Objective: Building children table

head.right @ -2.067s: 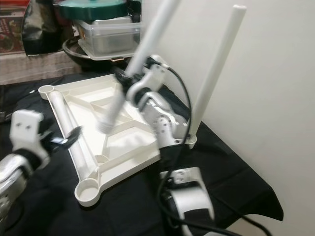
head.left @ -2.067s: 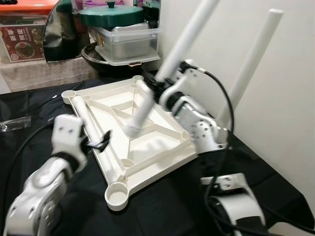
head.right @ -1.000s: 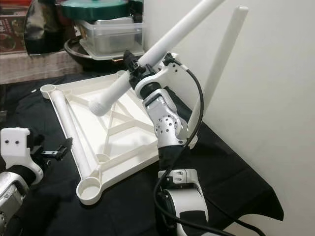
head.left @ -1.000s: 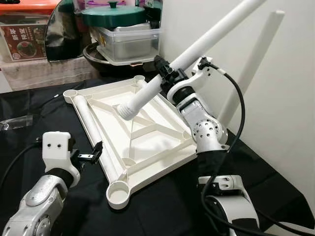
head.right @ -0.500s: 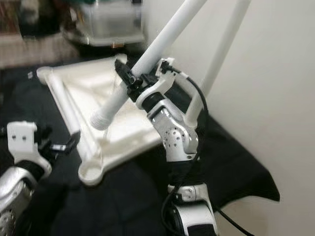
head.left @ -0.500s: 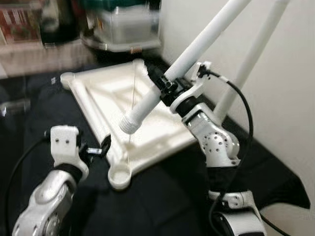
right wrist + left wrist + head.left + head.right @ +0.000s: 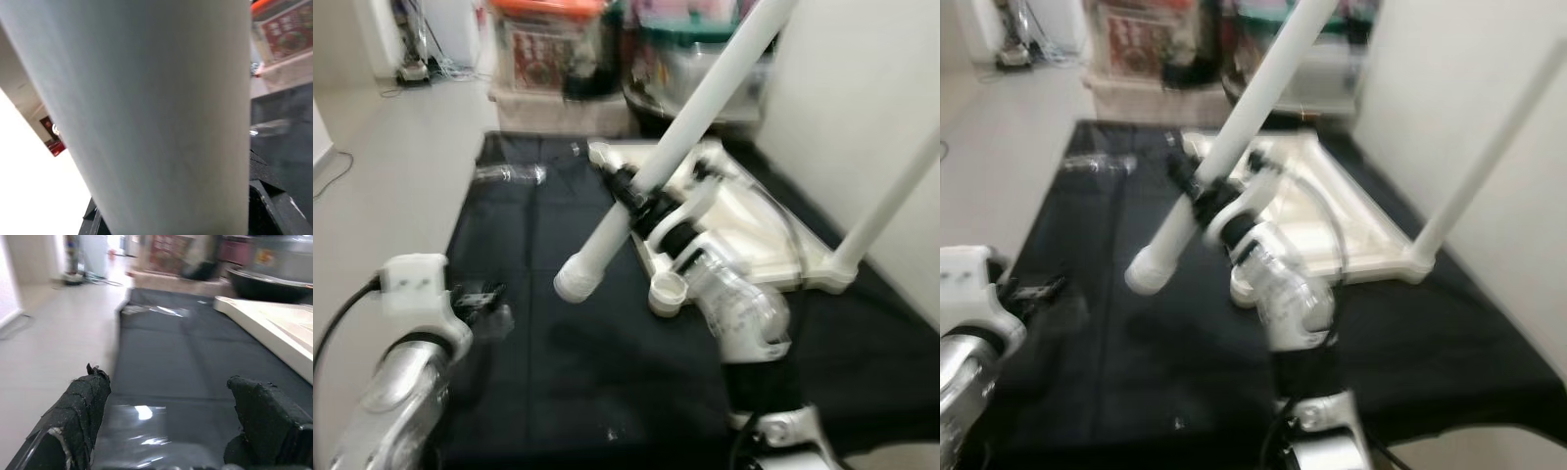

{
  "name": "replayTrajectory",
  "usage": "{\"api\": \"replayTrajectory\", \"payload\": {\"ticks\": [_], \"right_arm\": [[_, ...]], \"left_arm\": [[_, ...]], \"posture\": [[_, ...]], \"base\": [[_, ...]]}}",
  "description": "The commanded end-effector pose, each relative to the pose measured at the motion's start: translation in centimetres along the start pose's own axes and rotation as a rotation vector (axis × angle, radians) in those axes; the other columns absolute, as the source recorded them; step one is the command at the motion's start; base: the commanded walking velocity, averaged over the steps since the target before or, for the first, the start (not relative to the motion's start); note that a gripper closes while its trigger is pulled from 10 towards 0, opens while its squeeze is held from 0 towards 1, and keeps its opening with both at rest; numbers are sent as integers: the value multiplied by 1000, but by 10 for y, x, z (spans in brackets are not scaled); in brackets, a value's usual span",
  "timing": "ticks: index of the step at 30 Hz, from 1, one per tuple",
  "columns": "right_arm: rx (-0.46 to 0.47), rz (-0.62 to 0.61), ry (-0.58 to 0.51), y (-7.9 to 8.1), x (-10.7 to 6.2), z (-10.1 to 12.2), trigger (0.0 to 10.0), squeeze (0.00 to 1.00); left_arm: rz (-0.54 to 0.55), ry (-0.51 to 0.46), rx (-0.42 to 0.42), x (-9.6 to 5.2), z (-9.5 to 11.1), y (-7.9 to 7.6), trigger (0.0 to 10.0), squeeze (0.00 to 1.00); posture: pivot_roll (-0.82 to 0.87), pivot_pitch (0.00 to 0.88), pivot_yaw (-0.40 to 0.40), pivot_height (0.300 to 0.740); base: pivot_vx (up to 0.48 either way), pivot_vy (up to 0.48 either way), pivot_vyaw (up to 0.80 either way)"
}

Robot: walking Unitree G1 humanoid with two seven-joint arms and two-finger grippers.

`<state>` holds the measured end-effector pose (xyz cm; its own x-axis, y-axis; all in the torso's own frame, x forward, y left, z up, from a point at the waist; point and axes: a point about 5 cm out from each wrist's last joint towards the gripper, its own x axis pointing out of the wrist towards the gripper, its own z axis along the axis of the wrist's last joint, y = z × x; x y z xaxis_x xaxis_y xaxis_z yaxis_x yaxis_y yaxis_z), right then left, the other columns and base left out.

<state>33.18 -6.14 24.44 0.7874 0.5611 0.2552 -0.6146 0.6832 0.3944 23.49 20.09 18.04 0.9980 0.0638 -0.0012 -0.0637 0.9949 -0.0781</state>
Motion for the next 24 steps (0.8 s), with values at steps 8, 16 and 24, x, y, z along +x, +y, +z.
{"api": "replayTrajectory", "payload": {"ticks": [8, 16, 24], "right_arm": [[-83, -57, -29, -11, -5, 4, 10000, 0], [-208, -59, -19, -11, -6, -1, 10000, 0], [-236, -52, -3, -14, -6, -5, 10000, 0]], "left_arm": [[1, -60, 195, 4, 0, -7, 10000, 0], [-50, -66, 107, 4, -5, -12, 10000, 0], [-43, -73, 103, 8, -9, -15, 10000, 0]], "posture": [[83, 0, -71, 740], [78, 0, -77, 740], [75, 0, -80, 740]], "base": [[0, 0, 0], [0, -294, 0], [0, -240, 0]]}}
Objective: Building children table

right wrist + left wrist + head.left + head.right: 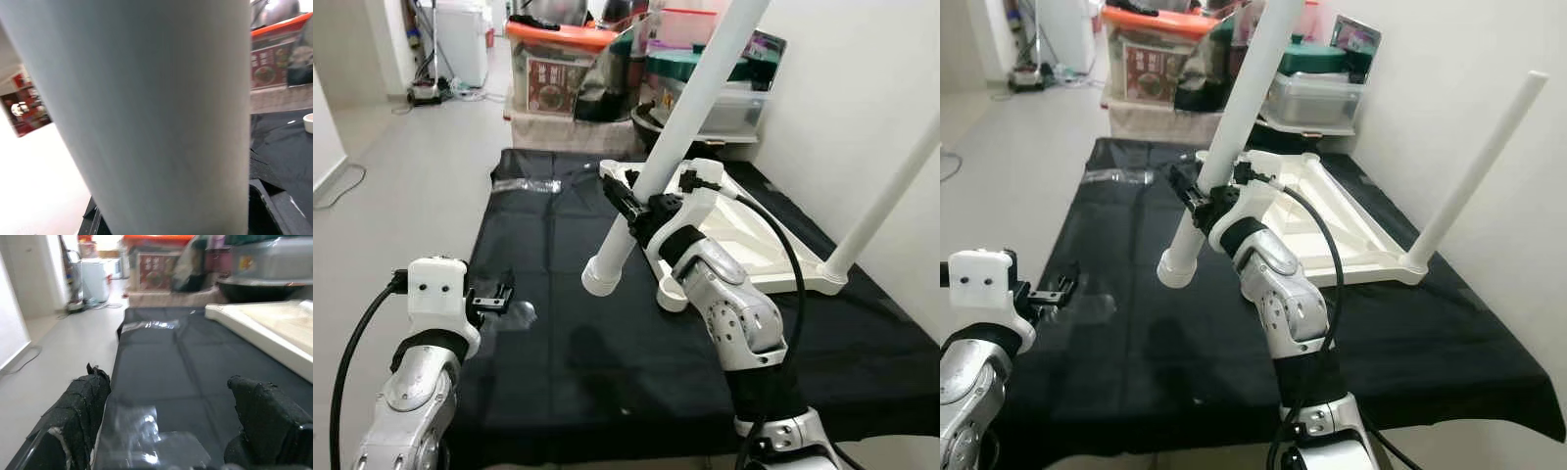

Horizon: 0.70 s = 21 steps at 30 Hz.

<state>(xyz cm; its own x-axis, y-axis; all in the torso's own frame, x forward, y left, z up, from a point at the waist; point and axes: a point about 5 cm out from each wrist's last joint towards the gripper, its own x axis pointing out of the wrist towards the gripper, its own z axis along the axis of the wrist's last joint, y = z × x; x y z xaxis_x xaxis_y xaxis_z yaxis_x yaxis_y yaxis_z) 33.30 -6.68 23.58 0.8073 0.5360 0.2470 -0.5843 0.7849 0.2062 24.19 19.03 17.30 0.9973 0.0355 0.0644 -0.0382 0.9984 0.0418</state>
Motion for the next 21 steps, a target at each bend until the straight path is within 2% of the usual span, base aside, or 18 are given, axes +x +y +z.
{"api": "replayTrajectory", "payload": {"ticks": [1, 5, 7, 16, 21], "right_arm": [[-22, -19, 0, -6, -1, -1, 10000, 0], [-57, -28, 10, -8, -2, -4, 10000, 0], [-77, -37, 14, -11, -4, -6, 10000, 0], [-98, -50, 6, -12, -2, -6, 10000, 0], [-102, -50, 2, -12, -1, -6, 10000, 0]], "left_arm": [[-13, -9, -16, 1, -1, -4, 10000, 0], [-16, -7, -7, 3, -2, -3, 10000, 0], [-19, -22, -42, 2, -2, -4, 10000, 0], [1, -52, -96, 2, 0, 2, 10000, 0], [6, -61, -98, 2, 1, 3, 10000, 0]], "posture": [[75, 0, -80, 740], [71, 0, -77, 740], [66, 0, -72, 740], [72, 0, -75, 740], [72, 0, -75, 740]], "base": [[0, 0, 0], [0, 0, 0], [0, 0, 0], [0, 0, 0], [316, 0, 0]]}}
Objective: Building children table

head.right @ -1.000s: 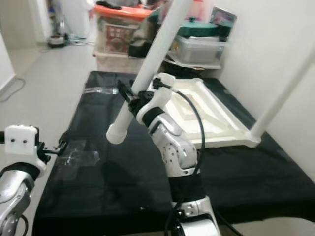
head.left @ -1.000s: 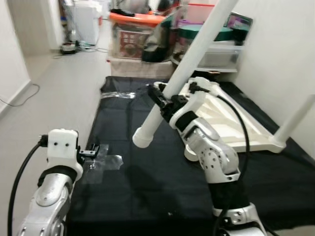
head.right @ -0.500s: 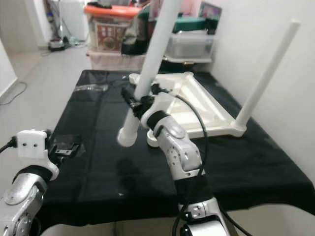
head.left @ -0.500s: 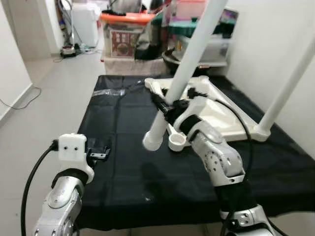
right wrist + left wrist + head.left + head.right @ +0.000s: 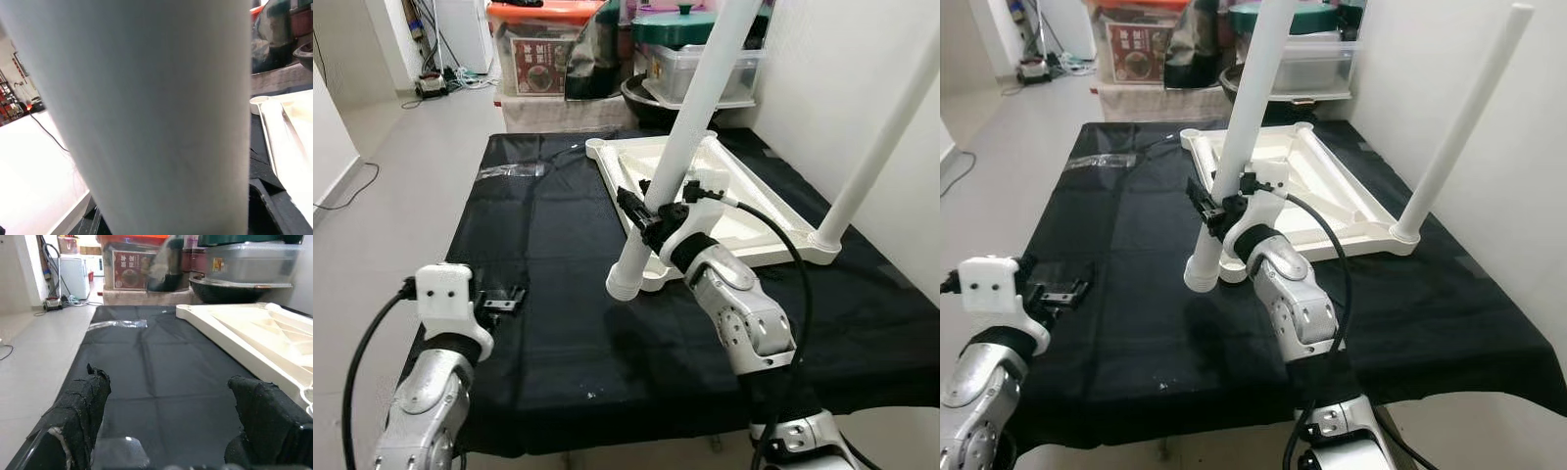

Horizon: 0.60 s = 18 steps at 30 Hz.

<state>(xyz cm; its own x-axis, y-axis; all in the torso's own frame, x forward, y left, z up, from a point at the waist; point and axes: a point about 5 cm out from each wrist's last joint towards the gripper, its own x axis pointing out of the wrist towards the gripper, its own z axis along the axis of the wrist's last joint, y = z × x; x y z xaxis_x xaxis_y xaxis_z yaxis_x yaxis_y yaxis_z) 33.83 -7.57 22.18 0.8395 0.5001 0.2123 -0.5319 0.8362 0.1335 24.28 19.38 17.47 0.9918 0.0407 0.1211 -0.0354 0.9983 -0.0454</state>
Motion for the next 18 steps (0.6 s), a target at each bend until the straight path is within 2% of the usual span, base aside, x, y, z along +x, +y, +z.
{"api": "replayTrajectory", "payload": {"ticks": [1, 12, 18], "right_arm": [[-13, 3, -27, 1, 3, 5, 10000, 0], [-20, 25, -38, 6, 7, 6, 10000, 0], [-23, 34, -42, 5, 8, 7, 10000, 0]], "left_arm": [[-1, -10, -17, 0, 0, 0, 10000, 0], [-32, -32, -30, 3, 3, -3, 10000, 0], [-53, -30, -39, 4, 3, -7, 10000, 0]], "posture": [[74, 0, -74, 740], [72, 0, -67, 740], [73, 0, -68, 740]], "base": [[461, 0, 0], [434, 0, 0], [0, 0, 0]]}}
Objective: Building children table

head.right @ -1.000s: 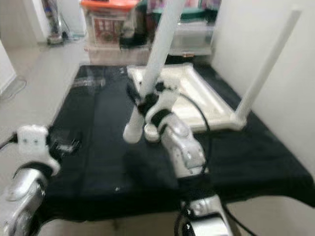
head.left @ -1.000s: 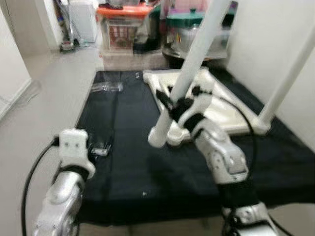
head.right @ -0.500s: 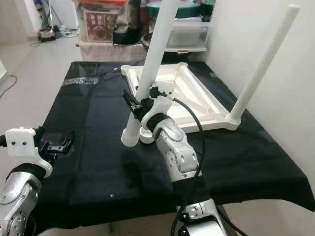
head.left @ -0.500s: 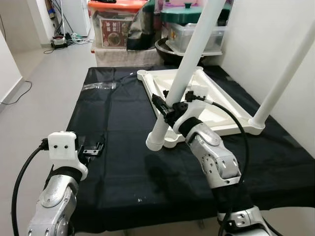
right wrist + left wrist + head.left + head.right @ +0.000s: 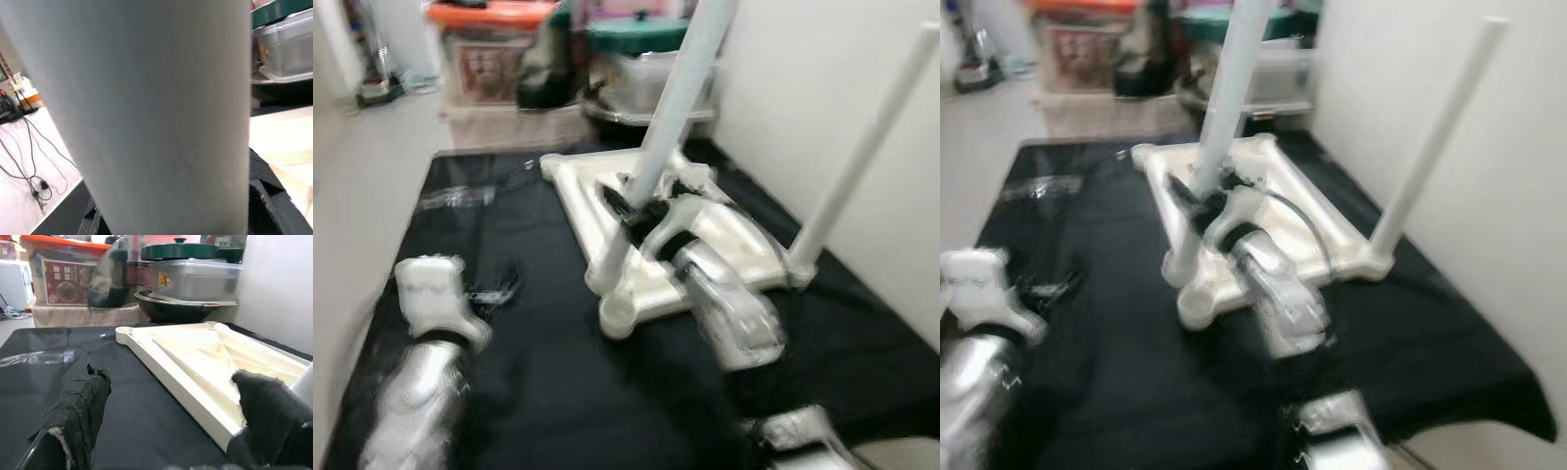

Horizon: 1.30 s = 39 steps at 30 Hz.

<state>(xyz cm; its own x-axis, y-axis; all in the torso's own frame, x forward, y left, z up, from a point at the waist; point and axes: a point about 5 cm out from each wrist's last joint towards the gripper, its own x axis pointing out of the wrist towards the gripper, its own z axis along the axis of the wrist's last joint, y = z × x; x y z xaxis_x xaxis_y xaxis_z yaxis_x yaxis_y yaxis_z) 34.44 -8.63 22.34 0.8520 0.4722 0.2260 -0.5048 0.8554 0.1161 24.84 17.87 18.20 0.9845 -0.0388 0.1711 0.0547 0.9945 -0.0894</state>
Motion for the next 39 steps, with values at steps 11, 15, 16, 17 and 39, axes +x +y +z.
{"api": "replayTrajectory", "payload": {"ticks": [11, 15, 16, 17, 39], "right_arm": [[-43, 218, -9, 26, 2, 4, 10000, 0], [-80, 272, 6, 27, -2, 3, 10000, 0], [-80, 272, 6, 27, -2, 3, 10000, 0], [-106, 293, 14, 26, -5, 3, 10000, 0], [-193, 506, 111, 32, -21, -21, 10000, 0]], "left_arm": [[1, 23, 4, -7, -7, 4, 10000, 0], [-1, 37, 5, -10, -10, 5, 10000, 0], [-1, 37, 5, -10, -10, 5, 10000, 0], [0, 42, 5, -12, -12, 7, 10000, 0], [61, 54, 20, -22, -12, 29, 10000, 0]], "posture": [[68, 0, -69, 740], [68, 0, -72, 740], [68, 0, -72, 740], [68, 0, -72, 740], [86, 0, -84, 740]], "base": [[0, 0, 0], [0, 0, 0], [0, 0, 0], [0, 0, 0], [0, 0, 0]]}}
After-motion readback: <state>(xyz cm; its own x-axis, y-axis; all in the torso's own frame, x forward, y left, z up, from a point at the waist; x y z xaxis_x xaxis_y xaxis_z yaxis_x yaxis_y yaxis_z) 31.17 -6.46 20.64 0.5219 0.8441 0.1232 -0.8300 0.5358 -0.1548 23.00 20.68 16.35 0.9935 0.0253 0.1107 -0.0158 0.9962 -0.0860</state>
